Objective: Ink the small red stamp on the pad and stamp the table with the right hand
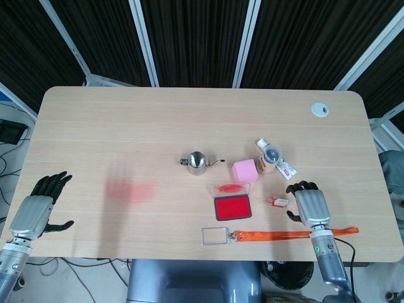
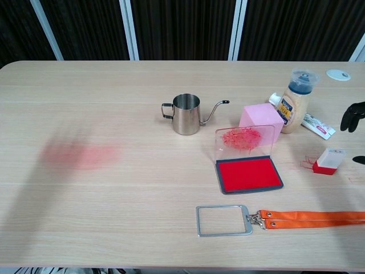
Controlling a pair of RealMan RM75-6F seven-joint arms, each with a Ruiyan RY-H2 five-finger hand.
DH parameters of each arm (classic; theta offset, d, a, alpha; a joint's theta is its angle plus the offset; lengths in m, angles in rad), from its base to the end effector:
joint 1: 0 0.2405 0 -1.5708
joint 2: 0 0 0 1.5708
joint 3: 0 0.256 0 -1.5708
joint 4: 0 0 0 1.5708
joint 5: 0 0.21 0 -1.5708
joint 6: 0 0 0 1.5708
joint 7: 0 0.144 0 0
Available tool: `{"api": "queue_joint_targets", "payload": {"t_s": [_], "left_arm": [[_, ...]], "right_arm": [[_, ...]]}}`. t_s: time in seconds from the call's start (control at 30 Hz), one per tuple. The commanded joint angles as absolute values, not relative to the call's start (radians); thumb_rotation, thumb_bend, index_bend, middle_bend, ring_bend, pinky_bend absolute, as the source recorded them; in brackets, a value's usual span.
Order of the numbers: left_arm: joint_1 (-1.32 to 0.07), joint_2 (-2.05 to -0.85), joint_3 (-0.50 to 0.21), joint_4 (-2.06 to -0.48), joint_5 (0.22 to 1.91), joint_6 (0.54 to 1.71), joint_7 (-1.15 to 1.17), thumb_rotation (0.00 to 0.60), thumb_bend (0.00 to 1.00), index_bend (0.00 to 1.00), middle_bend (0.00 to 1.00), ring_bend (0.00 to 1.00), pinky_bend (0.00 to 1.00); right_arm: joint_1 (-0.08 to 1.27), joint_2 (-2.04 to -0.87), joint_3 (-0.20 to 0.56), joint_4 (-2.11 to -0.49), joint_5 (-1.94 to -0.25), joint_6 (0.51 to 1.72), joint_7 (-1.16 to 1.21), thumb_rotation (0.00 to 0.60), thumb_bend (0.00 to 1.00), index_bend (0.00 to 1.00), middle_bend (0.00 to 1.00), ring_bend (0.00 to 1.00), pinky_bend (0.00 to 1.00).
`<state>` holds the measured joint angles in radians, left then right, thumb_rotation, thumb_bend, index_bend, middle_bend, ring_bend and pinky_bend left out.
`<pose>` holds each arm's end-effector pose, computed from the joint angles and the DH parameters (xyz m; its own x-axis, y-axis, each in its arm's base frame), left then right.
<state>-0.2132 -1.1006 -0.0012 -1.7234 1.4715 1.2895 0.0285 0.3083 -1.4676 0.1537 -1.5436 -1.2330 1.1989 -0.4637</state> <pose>-0.2828 0.2024 0.1234 0.3528 0.2079 0.9123 0.9352 -0.1093 -0.3368 -0.2649 -0.2576 0.0349 0.5041 -0.1787 0.8449 -0.8626 -0.0555 0.5029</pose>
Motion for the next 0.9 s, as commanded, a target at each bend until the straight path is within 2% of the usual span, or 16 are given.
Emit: {"api": "queue_joint_targets", "payload": {"t_s": [0.03, 0.9], "left_arm": [[-0.213, -1.099, -0.001, -1.725, 1.472, 1.29, 0.026, 0.6, 0.01, 0.0, 0.0, 0.0, 0.0], [-0.217, -1.093, 0.0, -1.732, 1.46, 1.278, 0.015, 0.6, 0.01, 0.0, 0.0, 0.0, 0.0]], "right_arm": [[0.321, -1.491, 0.16, -1.522, -1.21, 1.187, -0.477, 0.6, 0.28, 0.43, 0.4, 0.27, 0.29], [0.379, -1.605, 0.171, -1.4, -1.092, 1.14, -0.497, 0.6, 0.31, 0.49, 0.44, 0.29, 0.29]]}}
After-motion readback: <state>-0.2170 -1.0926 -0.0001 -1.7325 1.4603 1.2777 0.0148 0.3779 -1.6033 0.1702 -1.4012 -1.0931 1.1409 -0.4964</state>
